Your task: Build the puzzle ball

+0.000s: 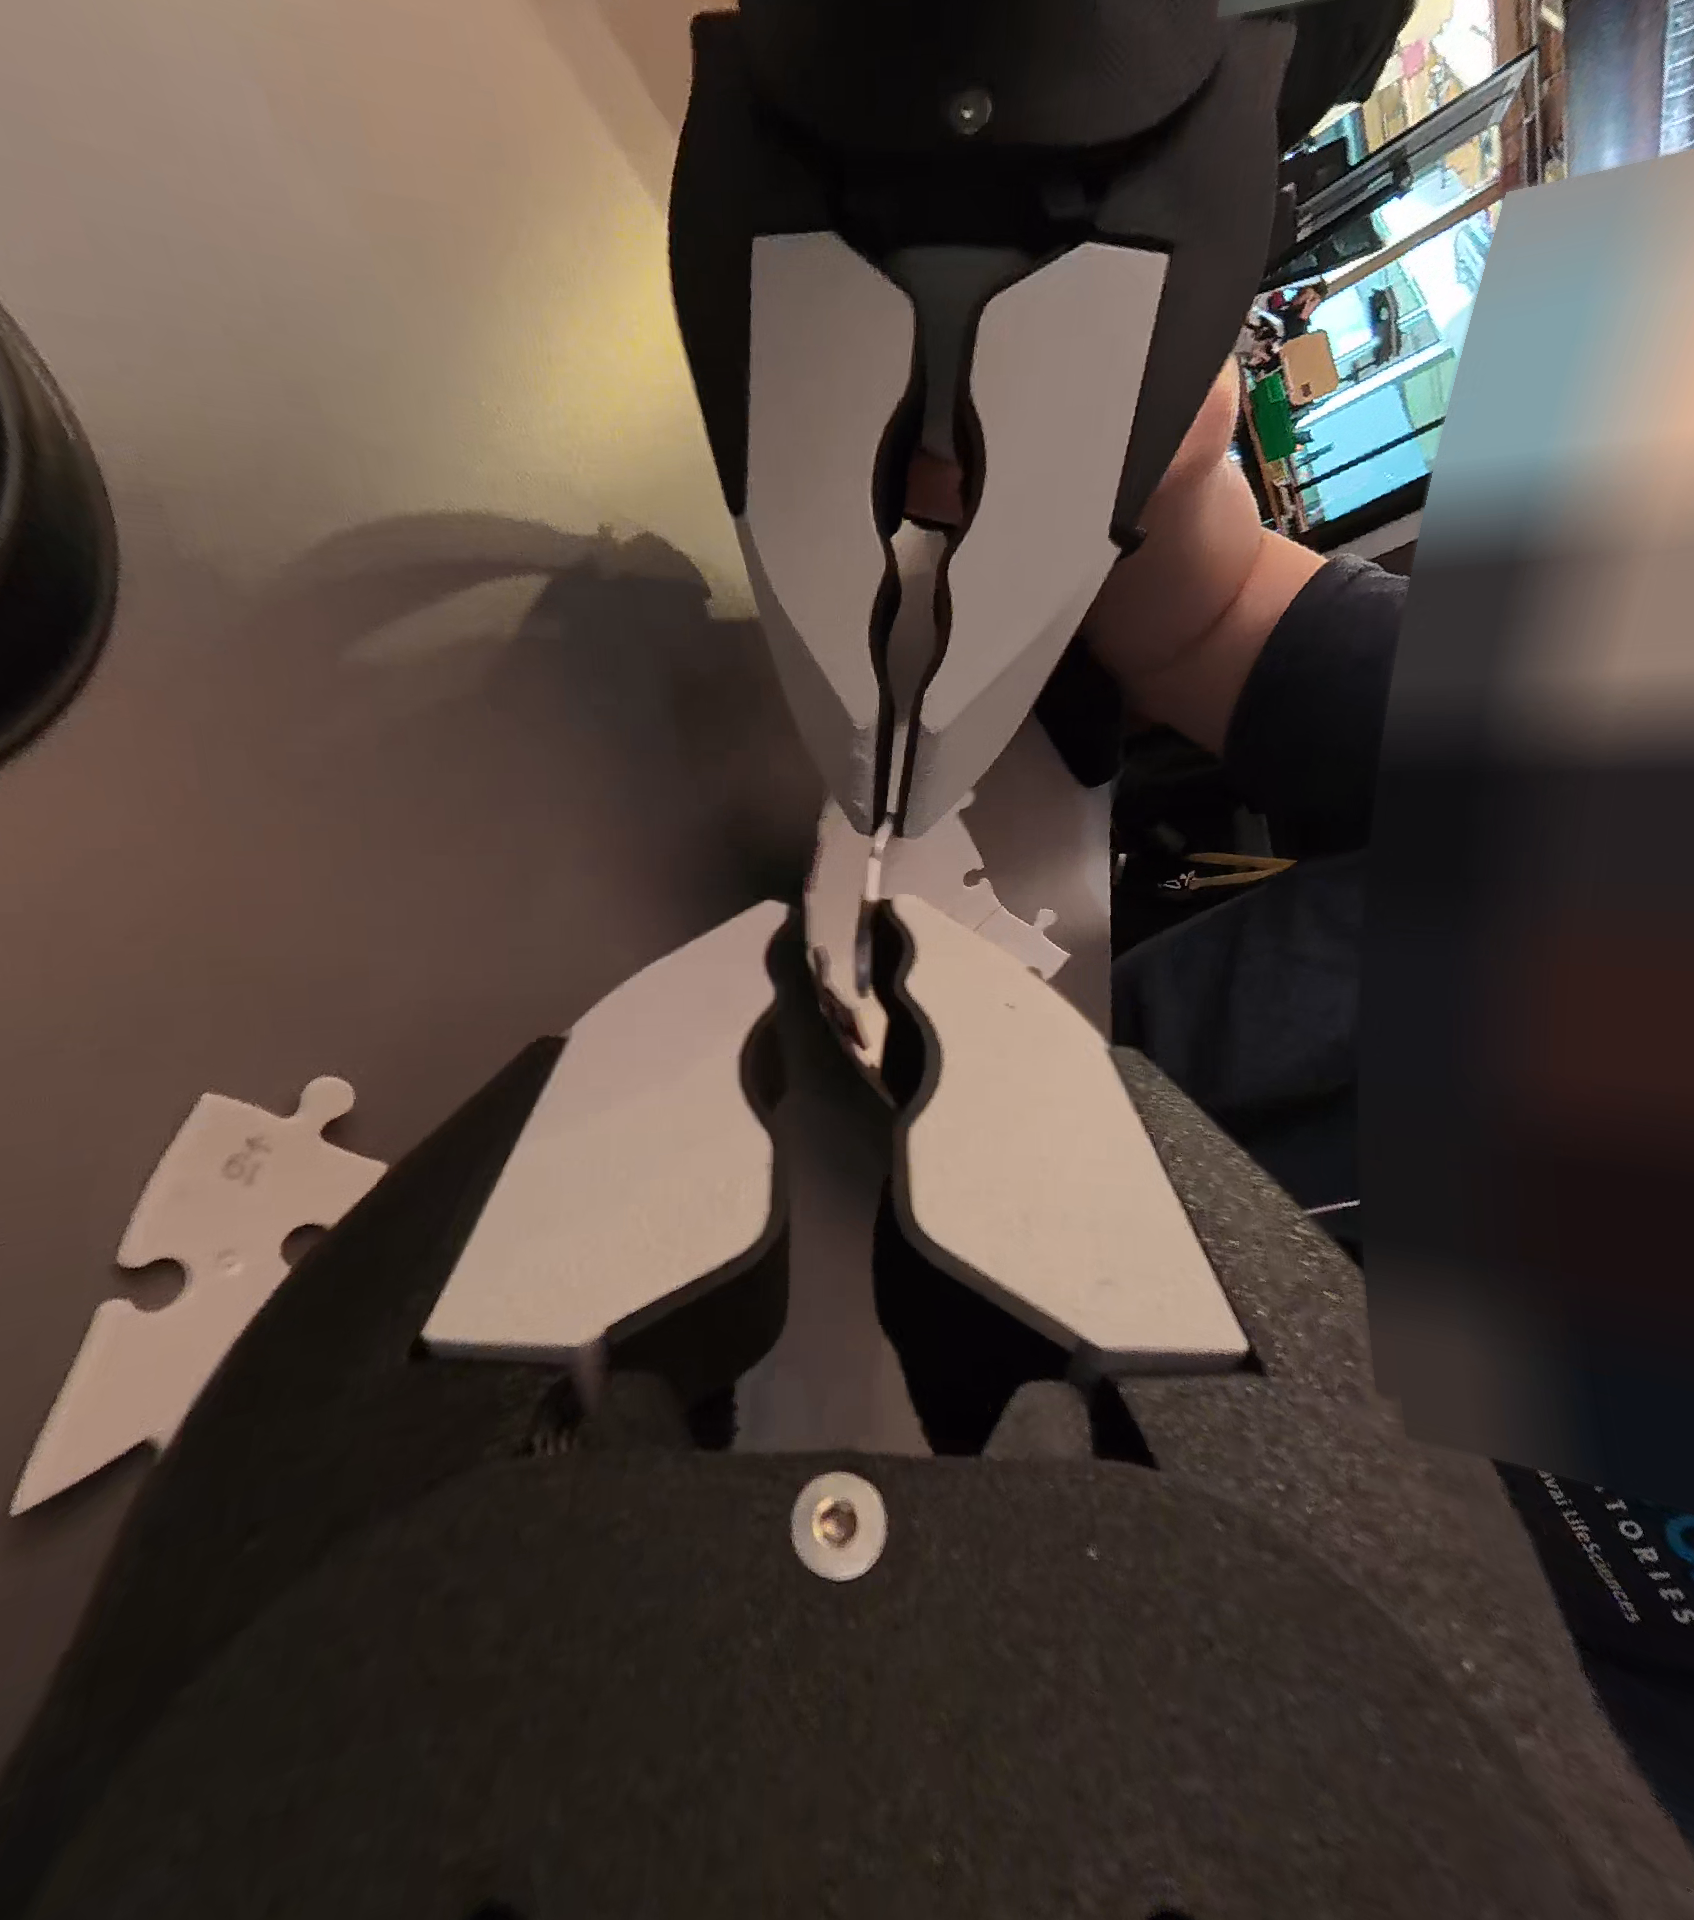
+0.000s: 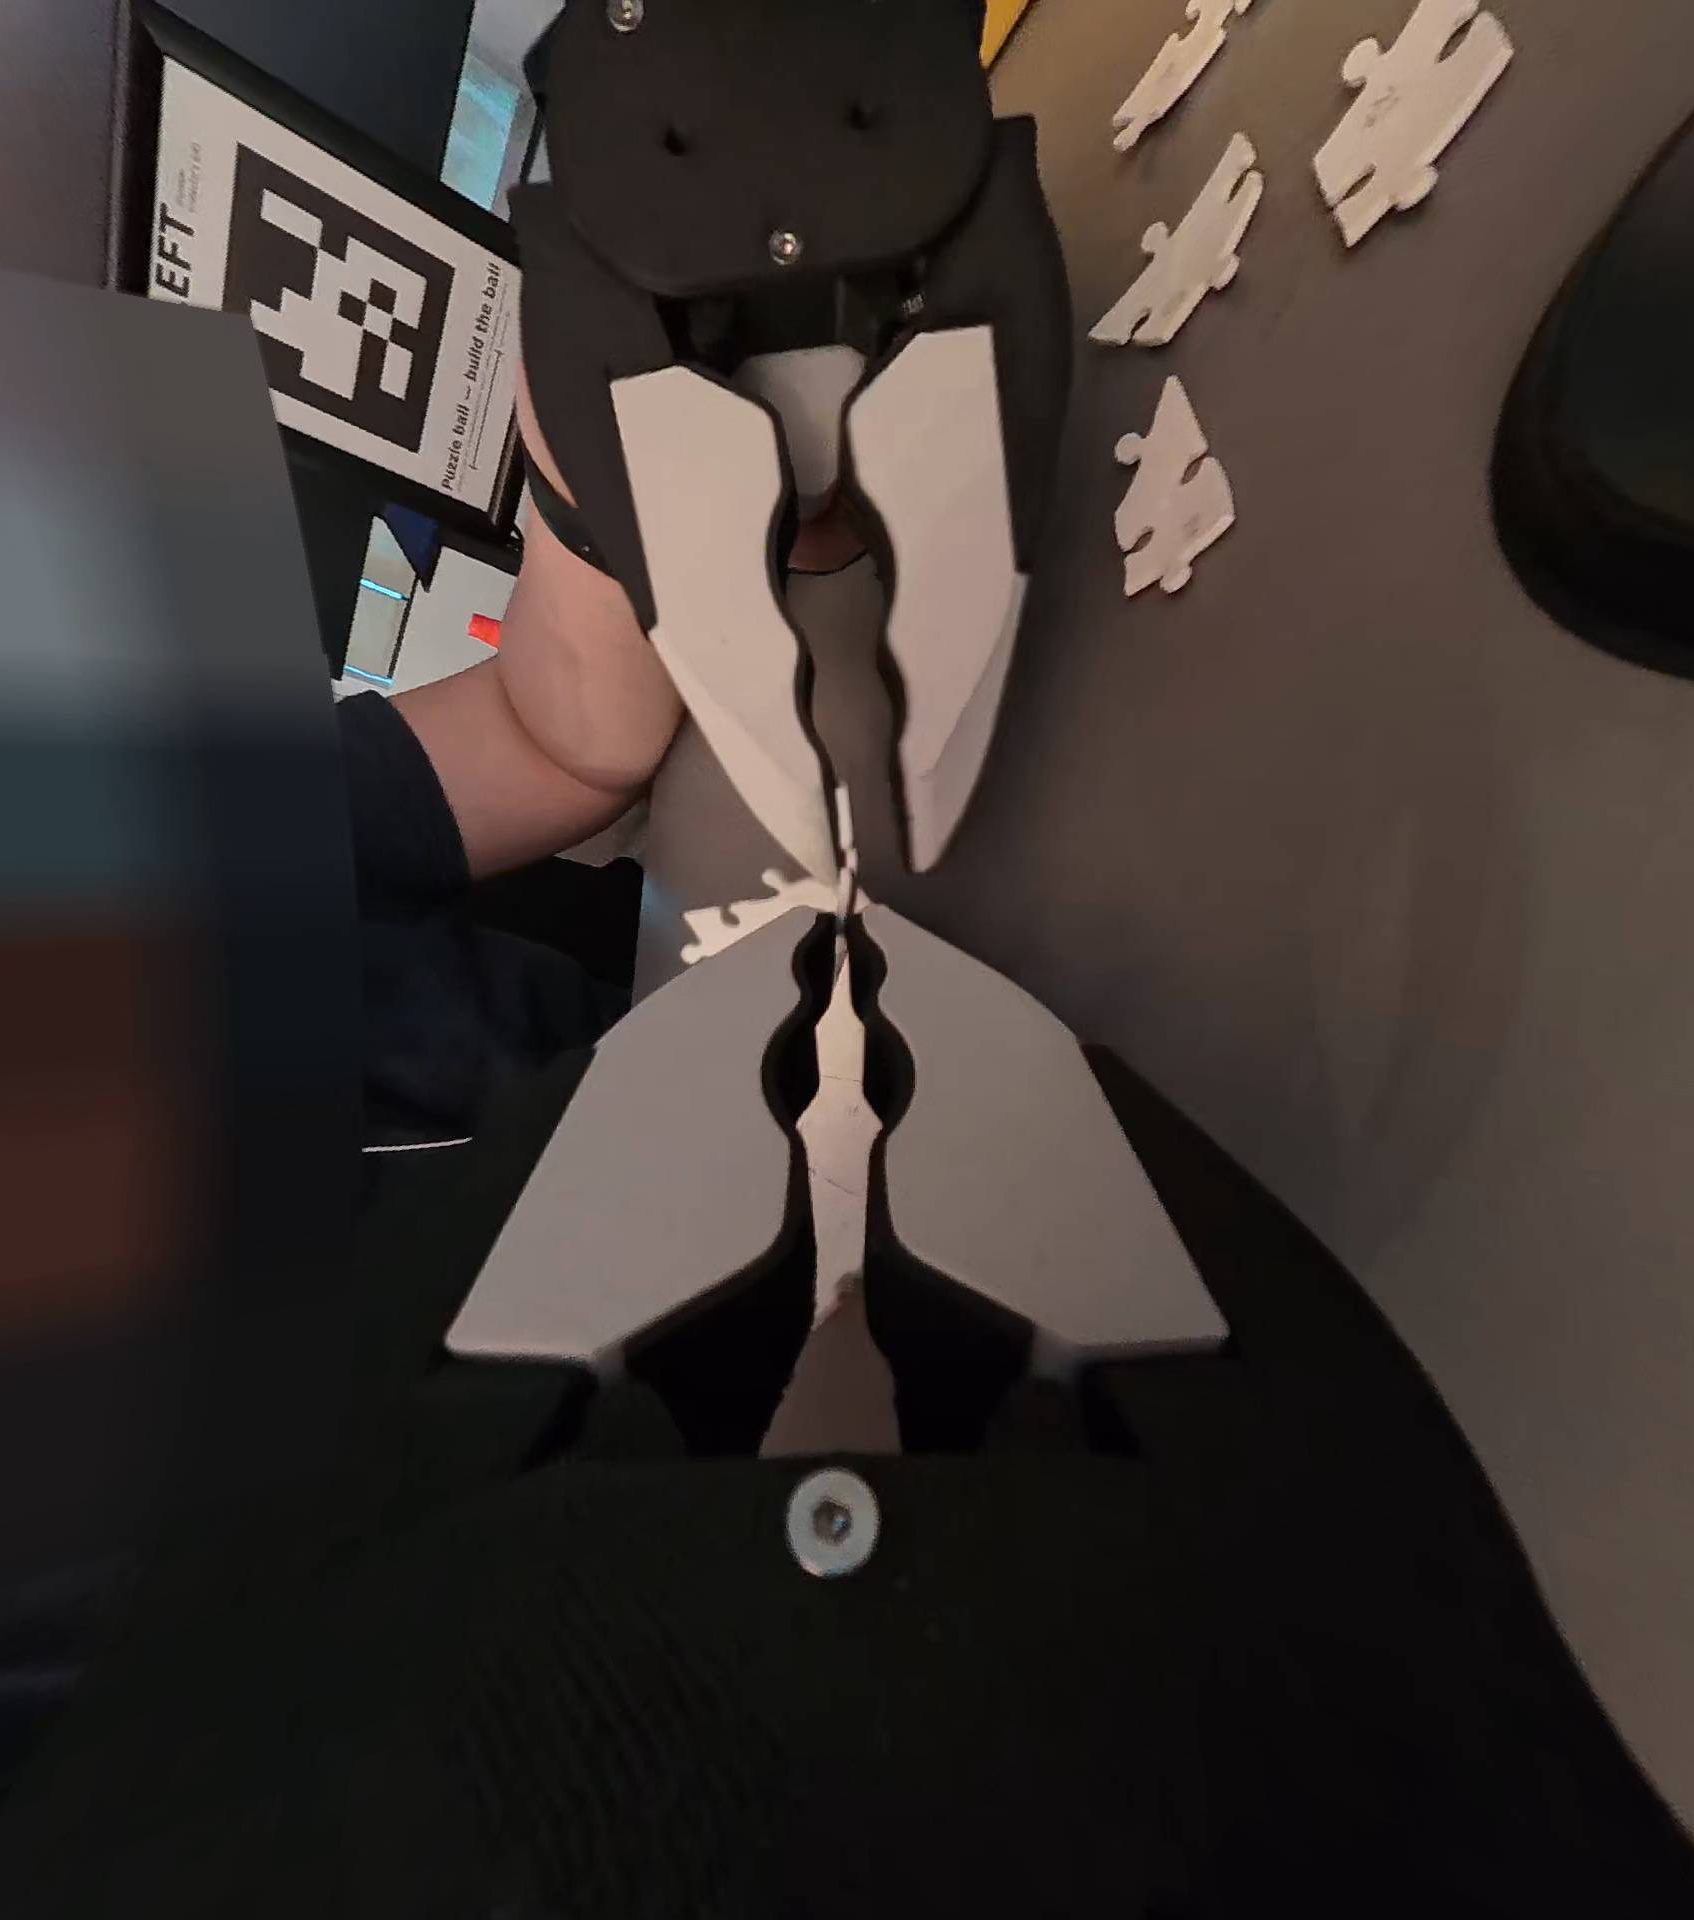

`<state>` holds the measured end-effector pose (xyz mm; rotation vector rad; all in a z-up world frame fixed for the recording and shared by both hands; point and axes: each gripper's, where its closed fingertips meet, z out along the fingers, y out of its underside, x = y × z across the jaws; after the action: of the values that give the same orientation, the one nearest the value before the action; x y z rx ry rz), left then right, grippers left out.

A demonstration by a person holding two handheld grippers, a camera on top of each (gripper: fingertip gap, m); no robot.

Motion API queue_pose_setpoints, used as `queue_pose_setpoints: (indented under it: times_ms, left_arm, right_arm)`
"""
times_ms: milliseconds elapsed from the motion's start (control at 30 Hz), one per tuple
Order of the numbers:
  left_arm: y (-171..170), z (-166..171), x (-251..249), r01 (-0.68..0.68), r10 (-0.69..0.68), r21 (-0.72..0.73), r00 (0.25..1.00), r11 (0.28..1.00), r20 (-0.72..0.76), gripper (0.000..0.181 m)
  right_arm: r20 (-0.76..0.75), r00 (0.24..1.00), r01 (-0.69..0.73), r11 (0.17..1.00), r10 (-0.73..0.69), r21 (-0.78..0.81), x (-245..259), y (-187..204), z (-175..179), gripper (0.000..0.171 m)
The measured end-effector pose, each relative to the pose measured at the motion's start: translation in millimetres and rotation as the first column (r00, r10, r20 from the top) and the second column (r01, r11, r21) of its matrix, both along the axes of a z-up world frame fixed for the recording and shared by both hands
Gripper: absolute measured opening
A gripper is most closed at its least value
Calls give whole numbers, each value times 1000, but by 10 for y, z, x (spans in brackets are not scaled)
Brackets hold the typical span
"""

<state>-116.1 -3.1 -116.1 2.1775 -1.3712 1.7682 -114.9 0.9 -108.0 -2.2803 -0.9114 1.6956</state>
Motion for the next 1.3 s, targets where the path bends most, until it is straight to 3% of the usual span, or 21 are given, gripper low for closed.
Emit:
queue_pose_setpoints:
  times_ms: [33, 167, 233, 367, 467, 833, 967, 1300]
  left_arm:
    - [-11, 29, 7, 6, -5, -10, 1000, 1000, 17, 2]
    - [-21, 40, 6, 10, -10, 16, 1000, 1000, 15, 2]
    - [-41, 15, -5, 20, -19, 32, 1000, 999, -11, 2]
    - [-83, -21, -7, 29, -26, 57, 998, 998, -59, 2]
    - [-106, -13, 8, 27, -23, 58, 997, 998, -76, 2]
    - [-130, -132, 15, 66, -34, 174, 983, 982, -181, 2]
    - [-138, -140, 15, 67, -36, 163, 982, 984, -187, 2]
    - [-149, -126, -34, 59, -31, 140, 979, 988, -199, 2]
  right_arm:
    - [2, 1000, 8, 1000, -8, 11, 6, 17, -4, 3]
    - [-9, 1000, 11, 1000, -11, 20, 20, 8, 25, 10]
    - [27, 999, 36, 997, -38, 73, 80, 10, 2, 21]
    - [120, 990, 53, 985, -74, 167, 219, -36, -132, 26]
    - [122, 991, 39, 988, -58, 150, 173, -53, -167, 32]
    - [135, 990, -63, 995, 52, 82, 92, -154, -241, 29]
    - [105, 991, -87, 995, 82, 48, 67, -170, -253, 18]
    - [99, 988, -119, 993, 118, 2, 42, -217, -275, 15]
